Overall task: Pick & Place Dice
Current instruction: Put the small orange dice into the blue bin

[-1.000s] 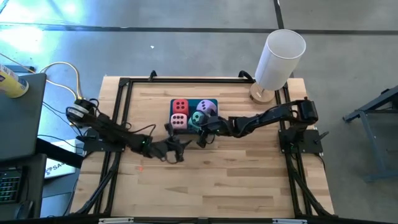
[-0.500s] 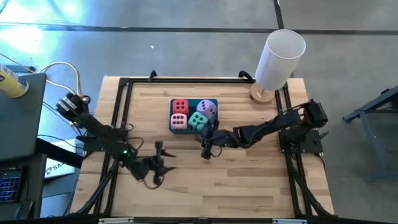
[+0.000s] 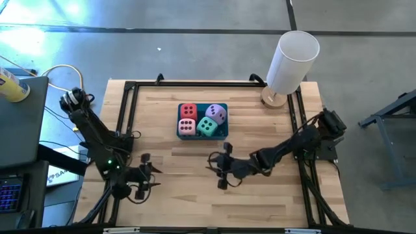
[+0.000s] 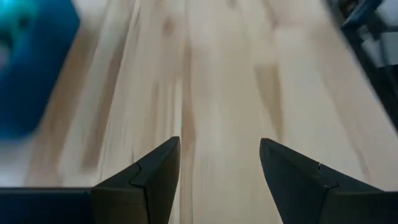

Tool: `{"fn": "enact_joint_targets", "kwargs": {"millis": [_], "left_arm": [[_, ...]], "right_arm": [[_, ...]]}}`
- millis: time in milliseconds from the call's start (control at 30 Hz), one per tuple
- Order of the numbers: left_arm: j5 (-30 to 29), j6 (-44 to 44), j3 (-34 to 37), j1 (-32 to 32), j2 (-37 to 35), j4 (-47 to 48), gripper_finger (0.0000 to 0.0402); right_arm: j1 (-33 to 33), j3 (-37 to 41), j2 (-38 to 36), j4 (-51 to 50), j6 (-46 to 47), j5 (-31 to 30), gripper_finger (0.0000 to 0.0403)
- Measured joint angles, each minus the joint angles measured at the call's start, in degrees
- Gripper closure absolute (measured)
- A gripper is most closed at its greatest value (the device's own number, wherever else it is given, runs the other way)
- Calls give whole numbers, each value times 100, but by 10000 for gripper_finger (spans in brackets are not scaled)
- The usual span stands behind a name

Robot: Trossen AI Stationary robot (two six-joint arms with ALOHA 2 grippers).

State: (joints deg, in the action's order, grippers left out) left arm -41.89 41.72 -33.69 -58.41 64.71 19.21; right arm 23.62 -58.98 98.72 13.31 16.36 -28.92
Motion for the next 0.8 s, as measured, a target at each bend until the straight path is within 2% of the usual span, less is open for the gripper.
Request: {"fn": "enact_joint_targets", "kwargs": {"millis": [100,200,400,533,800], "left_arm": [[128,1162,10,-289,20,655,189],[318,1877,14,-556,101,910,189],[446,2297,14,-1227,478,941,189],[300,2683,14,-1571,804,1145,189],[292,4159,13,-1827,1556,2007,189]], "right_arm": [[154,0,28,233,16,2,292],[262,0,136,549,19,6,292],[341,0,470,1132,99,80,292],[338,0,588,1263,269,78,292],[338,0,595,1293,339,93,292]]}}
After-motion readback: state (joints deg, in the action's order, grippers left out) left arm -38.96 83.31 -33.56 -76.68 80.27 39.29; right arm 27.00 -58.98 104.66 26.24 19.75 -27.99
